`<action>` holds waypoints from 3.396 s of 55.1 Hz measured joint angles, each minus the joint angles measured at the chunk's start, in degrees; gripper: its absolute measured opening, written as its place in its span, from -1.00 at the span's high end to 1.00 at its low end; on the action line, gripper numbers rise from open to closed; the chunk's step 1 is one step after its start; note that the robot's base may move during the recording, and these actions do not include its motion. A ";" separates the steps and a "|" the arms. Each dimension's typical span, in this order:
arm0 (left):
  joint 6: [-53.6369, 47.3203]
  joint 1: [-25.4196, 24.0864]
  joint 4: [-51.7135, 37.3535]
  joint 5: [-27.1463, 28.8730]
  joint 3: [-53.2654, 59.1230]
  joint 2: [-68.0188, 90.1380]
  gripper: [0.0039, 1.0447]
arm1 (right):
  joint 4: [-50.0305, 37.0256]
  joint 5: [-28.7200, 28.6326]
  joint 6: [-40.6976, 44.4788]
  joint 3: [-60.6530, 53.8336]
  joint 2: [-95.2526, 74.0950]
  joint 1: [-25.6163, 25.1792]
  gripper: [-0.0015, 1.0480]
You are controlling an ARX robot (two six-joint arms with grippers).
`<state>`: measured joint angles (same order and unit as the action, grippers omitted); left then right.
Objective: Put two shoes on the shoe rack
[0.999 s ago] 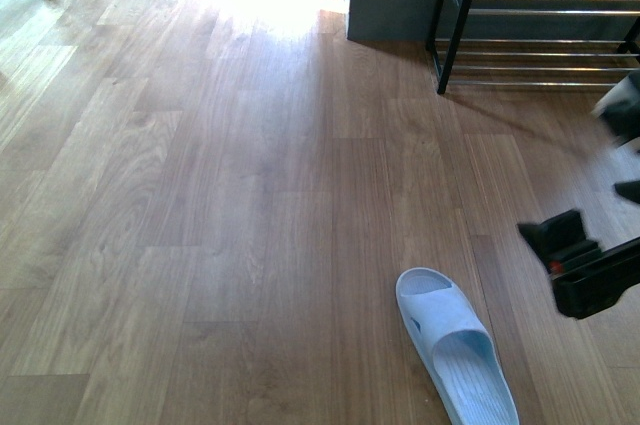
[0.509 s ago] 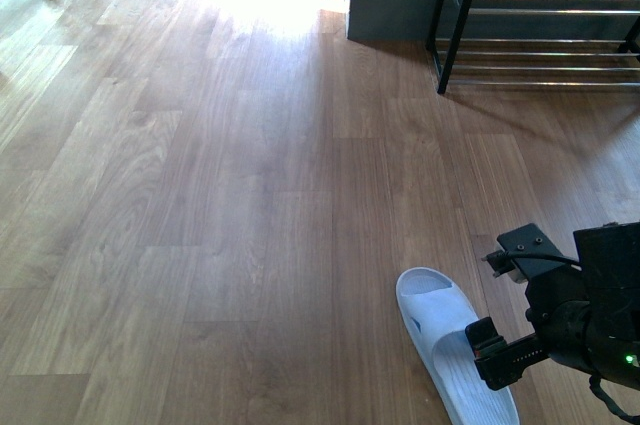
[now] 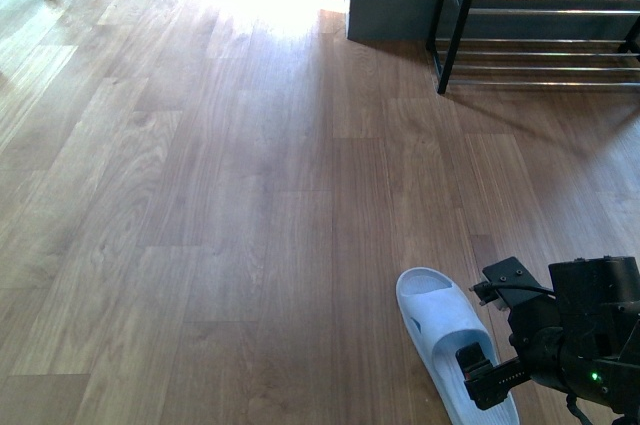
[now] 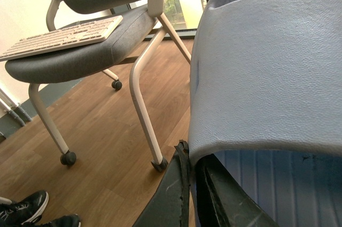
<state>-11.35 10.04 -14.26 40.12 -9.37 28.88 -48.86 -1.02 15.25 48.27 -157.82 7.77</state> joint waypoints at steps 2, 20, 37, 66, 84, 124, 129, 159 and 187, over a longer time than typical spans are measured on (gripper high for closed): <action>0.00 0.00 0.00 0.00 -0.02 0.00 0.97 | 0.07 0.13 0.00 0.00 0.04 -0.04 -0.82; 0.00 0.00 0.00 0.00 -0.02 0.00 0.97 | -1.20 0.81 -0.39 -0.11 -0.22 -0.24 -0.82; 0.00 0.00 0.00 0.00 0.00 0.00 0.97 | -20.09 4.63 -2.32 1.92 -7.96 -1.86 -0.82; 0.00 0.00 0.00 0.00 0.00 0.00 0.97 | -13.62 1.51 -1.03 5.60 -9.40 -0.39 -0.82; 0.00 0.00 0.00 0.00 -0.02 0.00 0.97 | -14.03 2.62 -1.09 13.84 -14.99 -0.94 -0.65; 0.00 0.00 0.00 0.00 0.00 0.00 0.97 | -30.71 5.51 -2.40 -0.22 -3.50 -0.31 0.97; 0.00 0.00 0.00 0.02 0.00 0.00 0.97 | -31.36 5.55 -2.38 0.20 -1.57 -0.31 0.97; 0.00 0.00 0.00 0.00 0.00 0.00 0.97 | -31.28 5.53 -2.36 0.13 -1.60 -0.33 0.97; 0.00 0.00 0.00 0.00 -0.02 0.00 0.97 | -31.17 5.66 -2.34 -0.07 -1.46 -0.31 0.97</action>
<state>-11.35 10.04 -14.26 40.12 -9.39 28.88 -80.03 4.64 12.91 48.21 -159.28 7.46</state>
